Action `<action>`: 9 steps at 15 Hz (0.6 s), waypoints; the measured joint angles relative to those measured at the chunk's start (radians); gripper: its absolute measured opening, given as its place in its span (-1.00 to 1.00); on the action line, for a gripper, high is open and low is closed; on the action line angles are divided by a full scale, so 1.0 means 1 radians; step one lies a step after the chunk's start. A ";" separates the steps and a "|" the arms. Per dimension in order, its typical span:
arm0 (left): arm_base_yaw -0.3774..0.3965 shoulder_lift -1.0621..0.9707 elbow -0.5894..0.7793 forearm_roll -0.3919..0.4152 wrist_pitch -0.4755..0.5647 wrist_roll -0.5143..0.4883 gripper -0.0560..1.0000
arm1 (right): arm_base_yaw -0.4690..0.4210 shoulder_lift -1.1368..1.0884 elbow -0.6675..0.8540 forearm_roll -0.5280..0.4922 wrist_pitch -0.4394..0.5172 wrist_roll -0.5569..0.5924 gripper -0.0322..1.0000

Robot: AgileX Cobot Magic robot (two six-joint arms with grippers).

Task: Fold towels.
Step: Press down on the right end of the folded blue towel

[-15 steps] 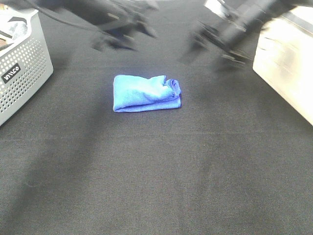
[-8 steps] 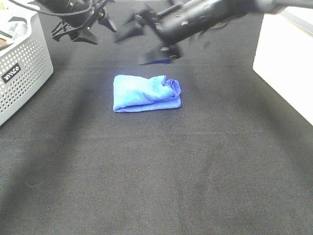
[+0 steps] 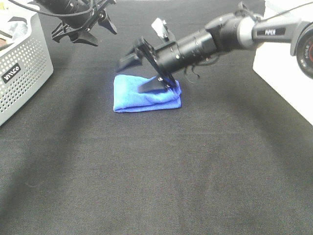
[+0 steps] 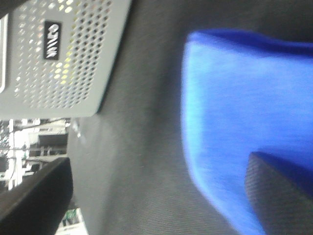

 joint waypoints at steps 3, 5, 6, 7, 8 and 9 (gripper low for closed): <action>0.000 0.000 0.000 0.000 0.003 -0.001 0.19 | -0.061 0.002 0.000 -0.023 0.010 0.011 0.79; 0.000 0.000 0.000 0.000 0.003 -0.001 0.19 | -0.098 0.002 0.000 -0.061 0.031 0.017 0.79; 0.000 0.000 0.000 0.000 0.003 -0.001 0.19 | -0.106 0.002 0.000 -0.091 0.037 0.024 0.79; 0.000 0.000 0.000 0.000 0.003 -0.001 0.19 | -0.108 0.002 0.000 -0.128 0.038 0.039 0.79; 0.000 0.000 0.000 0.000 0.005 -0.001 0.19 | -0.108 0.002 0.000 -0.163 0.039 0.047 0.79; 0.000 -0.001 0.000 0.000 0.007 -0.001 0.19 | -0.108 -0.008 0.000 -0.225 0.042 0.072 0.79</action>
